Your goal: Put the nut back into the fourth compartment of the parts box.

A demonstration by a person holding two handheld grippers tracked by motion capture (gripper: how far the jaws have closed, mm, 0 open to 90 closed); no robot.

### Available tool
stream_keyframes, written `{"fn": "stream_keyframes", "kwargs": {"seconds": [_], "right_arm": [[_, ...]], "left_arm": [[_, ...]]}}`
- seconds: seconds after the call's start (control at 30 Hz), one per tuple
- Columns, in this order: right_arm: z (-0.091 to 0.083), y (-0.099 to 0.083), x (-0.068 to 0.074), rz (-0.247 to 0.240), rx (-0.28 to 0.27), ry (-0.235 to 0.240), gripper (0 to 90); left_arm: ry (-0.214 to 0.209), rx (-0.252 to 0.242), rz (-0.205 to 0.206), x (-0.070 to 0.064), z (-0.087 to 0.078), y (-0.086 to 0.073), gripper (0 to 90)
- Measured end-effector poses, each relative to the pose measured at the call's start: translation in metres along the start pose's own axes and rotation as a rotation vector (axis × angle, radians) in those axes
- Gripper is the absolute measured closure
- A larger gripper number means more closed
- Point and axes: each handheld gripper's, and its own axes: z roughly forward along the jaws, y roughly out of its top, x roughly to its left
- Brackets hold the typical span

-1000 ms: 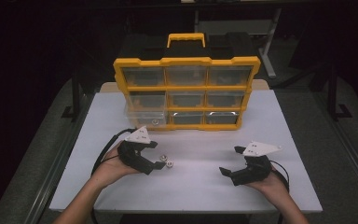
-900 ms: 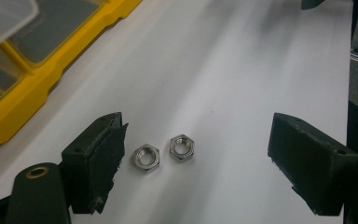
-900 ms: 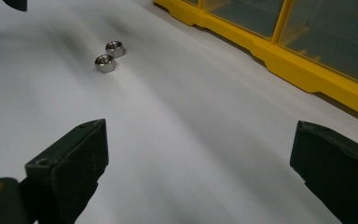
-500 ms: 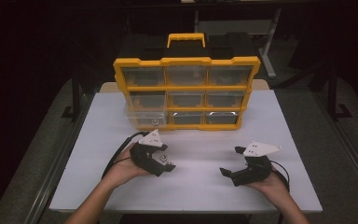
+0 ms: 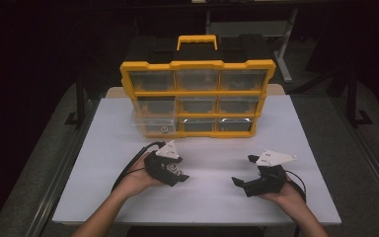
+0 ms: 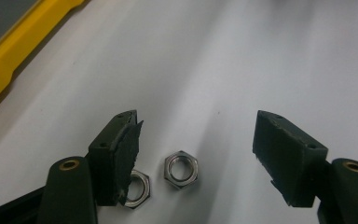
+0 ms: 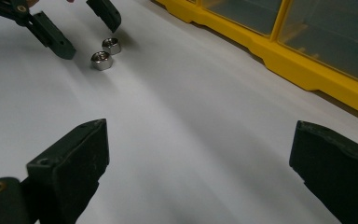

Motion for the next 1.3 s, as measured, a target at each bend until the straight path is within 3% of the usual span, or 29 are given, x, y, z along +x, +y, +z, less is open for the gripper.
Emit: {"fn": "stream_keyframes", "kwargs": {"seconds": [0.03, 0.07, 0.17, 0.23, 0.3, 0.33, 0.4, 0.47, 0.5, 0.53, 0.57, 0.6, 0.77, 0.83, 1.0, 1.03, 1.1, 1.3], "right_arm": [[0.0, 0.0, 0.0, 0.001, 0.001, 0.0, 3.9], [0.0, 0.0, 0.0, 0.001, 0.001, 0.0, 3.9], [0.0, 0.0, 0.0, 0.001, 0.002, 0.001, 3.9], [0.0, 0.0, 0.001, 0.001, 0.003, 0.001, 3.9], [0.0, 0.0, 0.001, 0.0, 0.003, 0.002, 3.9], [0.0, 0.0, 0.001, 0.0, 0.004, 0.003, 3.9], [0.0, 0.0, 0.001, -0.001, 0.005, 0.001, 3.9], [0.001, 0.0, 0.001, -0.003, 0.005, 0.002, 3.9], [0.001, 0.0, 0.001, -0.003, 0.005, 0.002, 3.9], [0.001, 0.0, 0.001, -0.003, 0.005, 0.002, 3.9], [0.001, 0.0, 0.001, -0.004, 0.005, 0.002, 3.9], [0.001, 0.0, 0.001, -0.003, 0.005, 0.003, 4.0], [0.0, 0.0, 0.001, -0.003, 0.006, 0.004, 3.9], [0.0, 0.0, 0.001, -0.003, 0.006, 0.005, 3.9], [0.0, 0.0, 0.001, -0.003, 0.006, 0.005, 4.0], [0.001, 0.0, 0.001, -0.003, 0.007, 0.005, 4.0], [0.001, 0.0, 0.001, -0.005, 0.009, 0.005, 4.0], [0.001, 0.0, 0.001, -0.004, 0.012, 0.005, 4.0]], "left_arm": [[0.0, -0.002, -0.011, -0.001, 0.002, 0.0, 35.6], [-0.004, 0.017, 0.006, 0.001, 0.002, -0.001, 37.0], [-0.007, 0.012, -0.017, 0.0, 0.006, -0.002, 42.9], [-0.007, 0.049, 0.008, 0.002, 0.006, -0.003, 45.5], [-0.011, 0.038, -0.024, 0.0, 0.009, -0.004, 49.5], [-0.014, 0.067, 0.005, 0.003, 0.008, -0.005, 51.1], [-0.017, 0.079, 0.008, 0.004, 0.009, -0.005, 53.1], [-0.018, 0.069, -0.015, 0.004, 0.01, -0.006, 55.3], [-0.019, 0.084, 0.002, 0.006, 0.009, -0.007, 56.2], [-0.014, 0.063, -0.02, 0.005, 0.01, -0.008, 56.8], [-0.019, 0.079, -0.003, 0.007, 0.009, -0.009, 57.6], [-0.023, 0.054, -0.029, 0.006, 0.01, -0.01, 58.5], [-0.031, 0.064, -0.023, 0.007, 0.01, -0.01, 61.6], [-0.036, 0.061, -0.038, 0.007, 0.012, -0.011, 63.3], [-0.03, 0.08, -0.035, 0.006, 0.014, -0.012, 65.2], [-0.03, 0.097, -0.016, 0.007, 0.013, -0.011, 65.6], [-0.026, 0.086, -0.032, 0.006, 0.015, -0.012, 66.0], [-0.014, 0.09, -0.03, 0.006, 0.015, -0.012, 68.8]]}}
